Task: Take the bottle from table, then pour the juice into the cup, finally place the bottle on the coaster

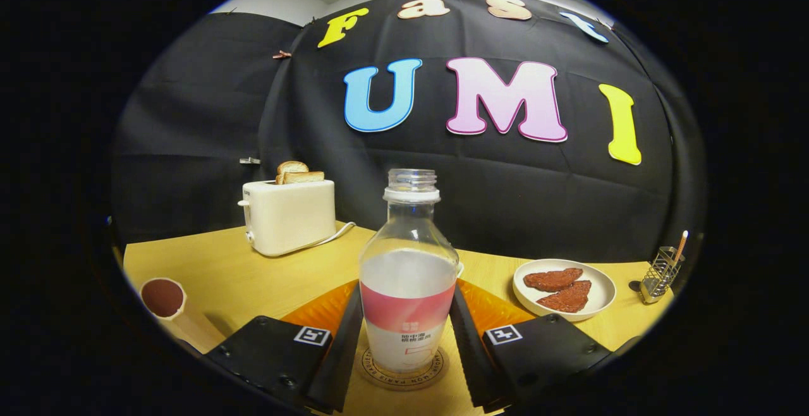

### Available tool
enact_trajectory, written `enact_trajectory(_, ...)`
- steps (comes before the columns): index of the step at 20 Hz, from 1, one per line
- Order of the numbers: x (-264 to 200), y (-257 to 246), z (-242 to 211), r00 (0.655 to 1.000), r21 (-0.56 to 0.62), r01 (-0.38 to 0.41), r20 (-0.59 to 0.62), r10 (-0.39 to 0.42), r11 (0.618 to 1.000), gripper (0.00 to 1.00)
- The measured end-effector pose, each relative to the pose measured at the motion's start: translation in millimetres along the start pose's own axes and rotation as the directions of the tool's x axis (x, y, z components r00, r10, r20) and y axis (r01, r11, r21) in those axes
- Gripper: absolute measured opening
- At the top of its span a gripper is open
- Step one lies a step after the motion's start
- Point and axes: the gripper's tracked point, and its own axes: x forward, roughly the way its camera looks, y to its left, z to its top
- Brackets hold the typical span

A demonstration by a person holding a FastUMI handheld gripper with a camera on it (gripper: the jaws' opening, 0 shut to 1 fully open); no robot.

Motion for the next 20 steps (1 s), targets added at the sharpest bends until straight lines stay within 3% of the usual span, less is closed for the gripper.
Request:
enact_trajectory(8,-6.0,-1.5,-3.1,1.0,0.023,-0.005,-0.001,0.005,1.0,0.78)
enact_trajectory(11,-11.4,-1.2,-3.6,1.0,0.035,-0.009,-0.019,0.009,0.999,0.98)
enact_trajectory(20,-69.9,-8.1,33.9,0.996,0.016,0.091,-0.023,-0.091,0.996,0.98)
